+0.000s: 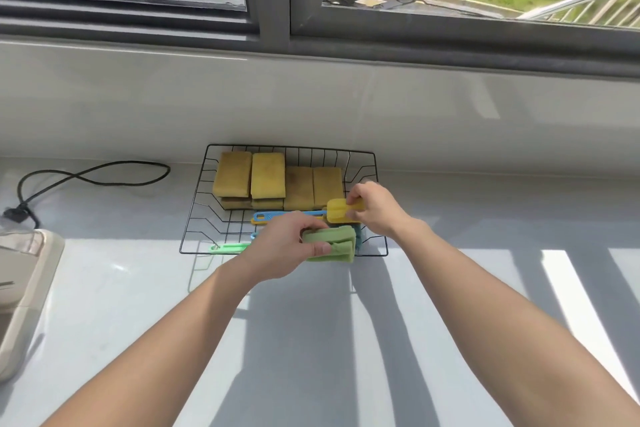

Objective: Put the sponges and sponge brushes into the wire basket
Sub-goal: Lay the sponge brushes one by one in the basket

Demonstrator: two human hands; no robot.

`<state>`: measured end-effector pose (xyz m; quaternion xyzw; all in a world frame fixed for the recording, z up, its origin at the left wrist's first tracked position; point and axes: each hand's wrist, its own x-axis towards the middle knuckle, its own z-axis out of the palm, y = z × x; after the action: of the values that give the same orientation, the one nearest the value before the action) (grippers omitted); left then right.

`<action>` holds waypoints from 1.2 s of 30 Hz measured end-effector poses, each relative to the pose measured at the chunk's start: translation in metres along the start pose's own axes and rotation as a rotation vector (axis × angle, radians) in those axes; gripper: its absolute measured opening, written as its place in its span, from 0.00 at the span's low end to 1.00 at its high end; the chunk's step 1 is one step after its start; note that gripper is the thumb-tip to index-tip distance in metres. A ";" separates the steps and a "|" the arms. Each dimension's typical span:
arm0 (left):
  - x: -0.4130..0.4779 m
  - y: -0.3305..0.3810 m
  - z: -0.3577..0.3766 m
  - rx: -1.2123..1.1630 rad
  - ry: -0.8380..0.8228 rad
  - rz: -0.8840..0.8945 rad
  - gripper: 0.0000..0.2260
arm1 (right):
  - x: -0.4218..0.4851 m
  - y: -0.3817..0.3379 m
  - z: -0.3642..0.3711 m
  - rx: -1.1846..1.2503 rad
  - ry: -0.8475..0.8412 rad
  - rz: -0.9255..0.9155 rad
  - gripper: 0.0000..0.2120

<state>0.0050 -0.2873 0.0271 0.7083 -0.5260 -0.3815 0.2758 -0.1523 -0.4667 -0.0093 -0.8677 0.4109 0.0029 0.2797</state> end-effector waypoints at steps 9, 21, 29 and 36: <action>0.051 -0.003 0.028 0.169 0.082 0.041 0.19 | 0.012 0.014 -0.006 0.094 -0.059 -0.026 0.06; 0.064 -0.021 0.073 0.253 0.138 0.086 0.21 | 0.005 0.019 -0.014 0.102 -0.130 -0.057 0.10; 0.065 -0.027 0.069 0.241 0.205 0.115 0.36 | -0.013 0.021 -0.021 0.070 -0.231 -0.121 0.29; 0.072 -0.036 0.052 0.222 0.058 0.116 0.33 | -0.017 0.022 -0.015 0.019 -0.174 -0.153 0.27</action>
<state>-0.0079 -0.3452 -0.0487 0.7137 -0.5969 -0.2838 0.2320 -0.1832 -0.4729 -0.0034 -0.8903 0.3178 0.0530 0.3218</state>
